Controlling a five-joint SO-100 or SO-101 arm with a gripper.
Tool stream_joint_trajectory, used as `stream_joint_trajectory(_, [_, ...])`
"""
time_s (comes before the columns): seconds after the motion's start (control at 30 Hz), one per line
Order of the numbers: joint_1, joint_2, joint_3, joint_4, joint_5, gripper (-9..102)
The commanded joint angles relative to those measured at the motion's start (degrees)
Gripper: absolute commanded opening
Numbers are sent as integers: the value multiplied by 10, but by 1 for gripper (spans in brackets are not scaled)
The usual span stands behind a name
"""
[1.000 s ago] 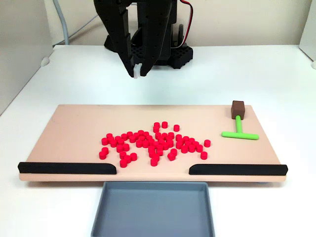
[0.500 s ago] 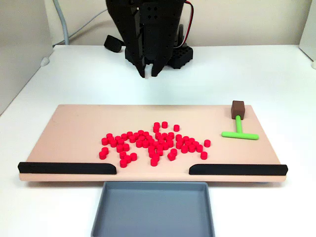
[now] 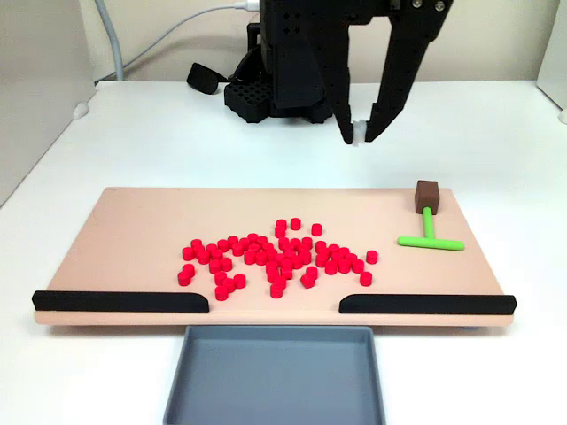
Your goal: Grasp a green tool by the dark brown handle.
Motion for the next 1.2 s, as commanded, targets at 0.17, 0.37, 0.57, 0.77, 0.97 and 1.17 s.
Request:
stream_joint_trajectory(0.17, [-58,-26,-35,-4,52,0])
stream_joint_trajectory(0.37, [-81,-62,-62,-4,79,0])
stream_joint_trajectory(0.57, [-93,-66,-61,-4,88,0])
stream_joint_trajectory(0.77, [-93,-50,-46,-29,113,0])
stream_joint_trajectory(0.97, [-91,-2,16,-29,82,0])
stream_joint_trajectory(1.17, [-92,28,34,-29,76,0])
